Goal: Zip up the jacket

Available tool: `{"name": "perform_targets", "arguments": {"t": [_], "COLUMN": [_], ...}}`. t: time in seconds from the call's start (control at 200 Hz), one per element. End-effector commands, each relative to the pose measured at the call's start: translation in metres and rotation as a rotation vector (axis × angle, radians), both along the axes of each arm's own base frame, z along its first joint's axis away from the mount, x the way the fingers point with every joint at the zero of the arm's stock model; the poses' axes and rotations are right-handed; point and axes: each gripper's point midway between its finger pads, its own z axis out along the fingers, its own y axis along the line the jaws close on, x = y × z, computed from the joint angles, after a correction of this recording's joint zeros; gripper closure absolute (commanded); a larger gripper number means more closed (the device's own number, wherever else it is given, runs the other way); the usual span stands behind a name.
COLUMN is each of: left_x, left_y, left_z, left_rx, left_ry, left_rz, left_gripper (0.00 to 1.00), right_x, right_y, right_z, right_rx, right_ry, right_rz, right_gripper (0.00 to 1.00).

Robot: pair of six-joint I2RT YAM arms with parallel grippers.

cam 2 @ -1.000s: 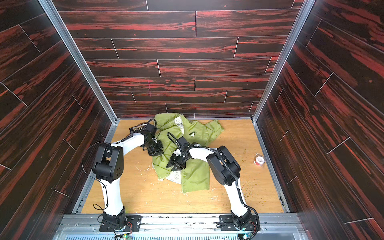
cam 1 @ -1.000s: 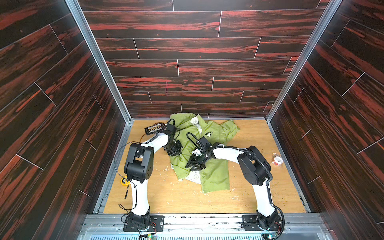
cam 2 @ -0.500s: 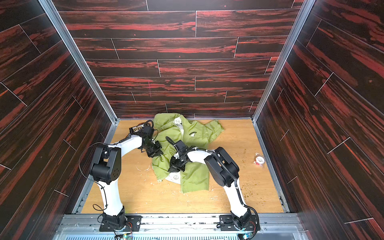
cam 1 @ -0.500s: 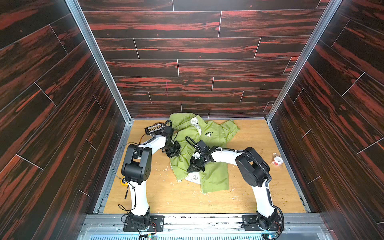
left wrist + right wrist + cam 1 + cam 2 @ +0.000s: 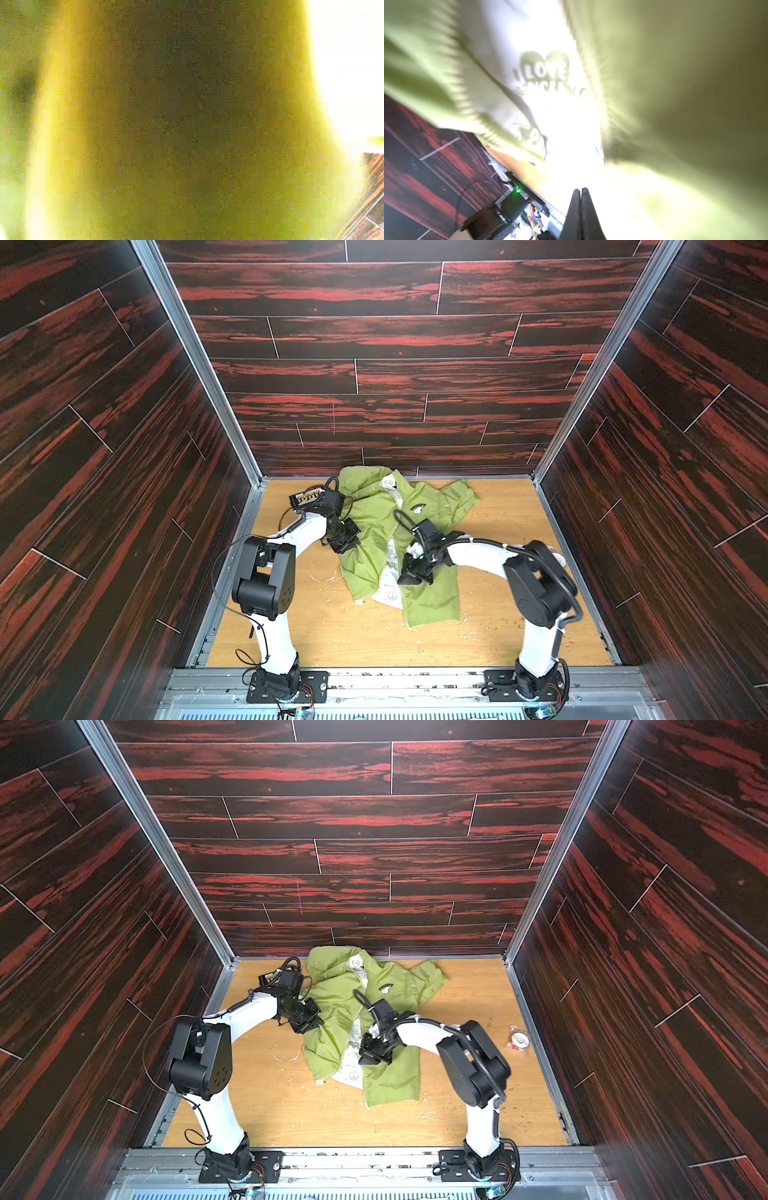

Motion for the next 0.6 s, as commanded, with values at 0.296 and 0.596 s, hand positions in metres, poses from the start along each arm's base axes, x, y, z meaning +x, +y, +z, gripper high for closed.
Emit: {"name": "perform_targets", "arguments": {"t": [0.296,0.596], "left_x": [0.005,0.002], "left_y": [-0.004,-0.007], "left_z": [0.022,0.014], "left_rx": [-0.013,-0.028], "left_ry": [-0.058,-0.032], "left_rz": [0.008,-0.003], "left_gripper": [0.94,0.94], "right_x": [-0.007,0.006], "right_y": [0.029,0.065], "right_z": [0.040,0.007], "right_rx": [0.117,0.148], "right_ry": [-0.045,0.019], "right_rz": [0.025,0.028], "right_gripper": [0.63,0.52]}}
